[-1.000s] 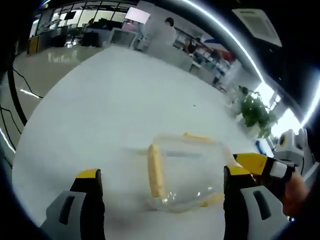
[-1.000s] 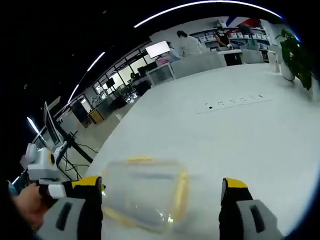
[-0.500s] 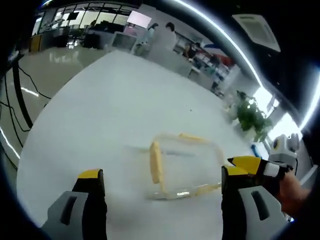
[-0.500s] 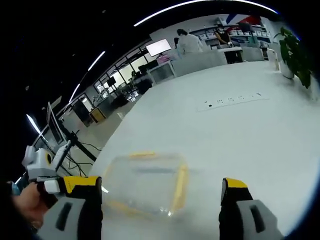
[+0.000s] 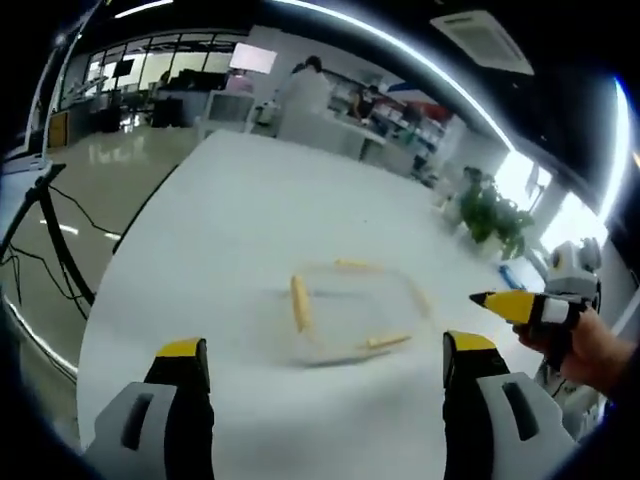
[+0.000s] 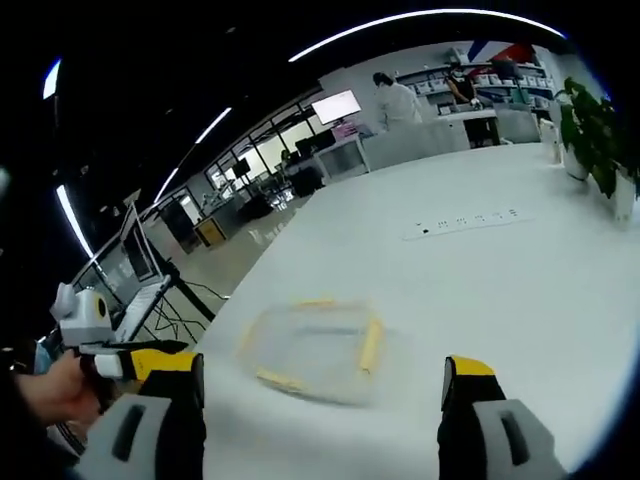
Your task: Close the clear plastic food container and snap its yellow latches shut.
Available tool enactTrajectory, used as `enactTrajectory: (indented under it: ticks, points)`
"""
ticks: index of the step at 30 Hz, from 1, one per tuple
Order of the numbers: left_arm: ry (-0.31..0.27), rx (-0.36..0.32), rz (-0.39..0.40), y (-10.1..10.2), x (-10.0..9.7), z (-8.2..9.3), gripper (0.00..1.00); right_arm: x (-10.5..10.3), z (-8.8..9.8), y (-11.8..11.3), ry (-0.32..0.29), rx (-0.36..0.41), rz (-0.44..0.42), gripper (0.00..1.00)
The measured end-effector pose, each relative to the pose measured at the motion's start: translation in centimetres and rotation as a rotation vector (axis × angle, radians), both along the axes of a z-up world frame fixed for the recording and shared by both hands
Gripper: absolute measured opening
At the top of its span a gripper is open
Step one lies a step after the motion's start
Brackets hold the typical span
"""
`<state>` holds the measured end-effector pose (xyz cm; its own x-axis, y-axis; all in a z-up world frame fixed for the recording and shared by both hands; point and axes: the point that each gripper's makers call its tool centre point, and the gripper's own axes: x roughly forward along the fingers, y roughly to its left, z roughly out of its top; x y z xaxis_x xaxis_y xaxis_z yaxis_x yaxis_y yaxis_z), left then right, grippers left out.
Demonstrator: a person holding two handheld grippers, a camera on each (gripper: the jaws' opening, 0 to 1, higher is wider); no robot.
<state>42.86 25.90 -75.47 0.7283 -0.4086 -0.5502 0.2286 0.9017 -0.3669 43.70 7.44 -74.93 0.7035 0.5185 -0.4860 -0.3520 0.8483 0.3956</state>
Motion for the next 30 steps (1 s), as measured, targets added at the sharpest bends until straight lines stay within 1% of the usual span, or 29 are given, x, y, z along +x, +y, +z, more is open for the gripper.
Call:
enactTrajectory:
  ticks: [3,5,8,10,12,14,15,16,17,20,22,23,24,25,26,28,30]
  points:
    - [-0.002,-0.006,-0.01,0.0,-1.1,0.5,0.98,-1.5,0.5,-0.4,0.004,0.024,-0.004,1.0]
    - [0.003,0.006,-0.028,0.0,-2.2,0.7,0.99,-2.6,1.0,-0.9,-0.007,0.024,-0.013,1.0]
    - [-0.002,0.011,-0.058,0.0,-3.4,1.3,0.98,-4.2,1.5,-1.3,-0.012,0.018,0.0,1.0]
    - [-0.001,0.01,-0.063,0.5,-4.1,1.7,0.97,-5.4,1.7,-1.6,-0.009,0.003,0.012,1.0]
    - [-0.006,0.012,-0.067,1.1,-4.8,2.2,0.95,-6.6,2.0,-2.1,-0.022,-0.011,0.016,1.0]
    - [0.001,0.013,-0.069,1.5,-5.6,2.5,0.95,-7.9,2.2,-2.6,-0.015,-0.007,0.019,1.0]
    - [0.003,0.014,-0.07,1.7,-5.9,2.6,0.95,-8.4,2.1,-2.8,-0.01,-0.01,0.018,1.0]
    - [0.003,0.015,-0.072,1.9,-6.5,2.8,0.94,-9.2,1.7,-3.6,0.011,-0.034,0.014,1.0]
    - [0.001,0.019,-0.077,2.1,-6.8,3.0,0.94,-9.8,1.7,-3.9,0.02,-0.036,0.011,1.0]
    - [0.001,0.043,-0.088,3.1,-8.1,3.2,0.94,-11.7,1.7,-4.9,0.028,-0.04,0.009,1.0]
    - [0.005,0.053,-0.093,3.5,-8.9,3.2,0.95,-13.0,1.1,-6.1,0.022,-0.107,0.027,1.0]
    - [0.002,0.08,-0.093,4.0,-9.5,3.2,0.95,-13.7,0.8,-6.5,0.028,-0.133,0.039,1.0]
    - [0.001,0.087,-0.094,4.2,-9.6,3.1,0.95,-14.6,0.7,-6.7,0.038,-0.116,0.035,1.0]
    - [-0.001,0.11,-0.105,4.5,-10.5,3.0,0.95,-15.1,0.7,-7.0,0.036,-0.113,0.033,1.0]
    - [0.001,0.108,-0.108,4.6,-11.0,3.0,0.95,-15.6,0.7,-7.4,0.032,-0.113,0.033,1.0]
    - [0.004,0.116,-0.117,4.7,-12.3,2.8,0.96,-16.7,0.3,-8.1,0.045,-0.125,0.034,1.0]
    - [0.016,0.133,-0.132,4.9,-13.5,2.2,0.95,-17.7,-0.2,-9.5,0.045,-0.19,0.032,1.0]
